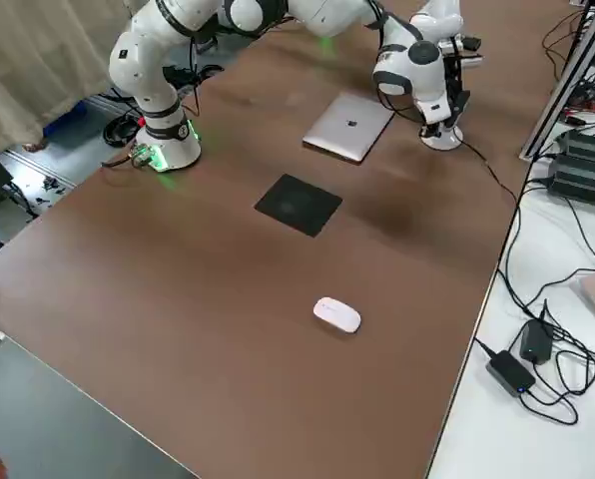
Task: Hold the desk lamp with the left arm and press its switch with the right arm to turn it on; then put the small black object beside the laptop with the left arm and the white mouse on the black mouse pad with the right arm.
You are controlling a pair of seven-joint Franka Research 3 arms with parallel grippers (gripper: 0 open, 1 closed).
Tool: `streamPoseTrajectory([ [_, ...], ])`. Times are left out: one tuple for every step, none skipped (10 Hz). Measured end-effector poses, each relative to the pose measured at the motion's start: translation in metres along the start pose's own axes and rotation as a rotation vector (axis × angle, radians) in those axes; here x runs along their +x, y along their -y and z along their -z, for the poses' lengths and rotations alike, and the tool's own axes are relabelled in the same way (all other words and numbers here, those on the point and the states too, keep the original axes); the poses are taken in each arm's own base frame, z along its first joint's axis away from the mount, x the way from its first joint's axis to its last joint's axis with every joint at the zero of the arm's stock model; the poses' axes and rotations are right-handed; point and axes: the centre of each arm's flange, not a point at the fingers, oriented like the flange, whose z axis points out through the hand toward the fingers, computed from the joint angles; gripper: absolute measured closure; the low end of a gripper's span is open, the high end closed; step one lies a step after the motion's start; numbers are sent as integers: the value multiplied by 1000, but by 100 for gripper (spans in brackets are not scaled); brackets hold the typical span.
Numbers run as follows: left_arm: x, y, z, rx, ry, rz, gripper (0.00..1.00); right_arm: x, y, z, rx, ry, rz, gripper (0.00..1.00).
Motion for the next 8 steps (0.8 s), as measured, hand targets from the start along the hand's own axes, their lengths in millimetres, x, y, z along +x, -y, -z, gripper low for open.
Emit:
streamPoseTrajectory([
  [2, 2, 0, 5, -10, -2, 24, 2, 3, 2, 2, 14, 8, 99],
  [4, 6, 1, 16, -29, -10, 34, 3, 5, 5, 1, 28, 25, 99],
  [3, 4, 0, 26, -45, -27, 39, 4, 5, 7, -12, 41, 52, 99],
  [0, 0, -2, 36, -58, -45, 45, 7, 1, 9, -37, 66, 74, 99],
  [-3, -2, -5, 44, -62, -45, 48, 13, -7, 15, -57, 102, 86, 99],
  [-6, -3, -7, 45, -63, -41, 48, 21, -16, 22, -66, 134, 107, 99],
  [-8, -4, -9, 43, -64, -41, 49, 28, -25, 27, -66, 147, 120, 99],
  [-10, -6, -10, 41, -68, -43, 52, 31, -30, 29, -66, 150, 124, 99],
])
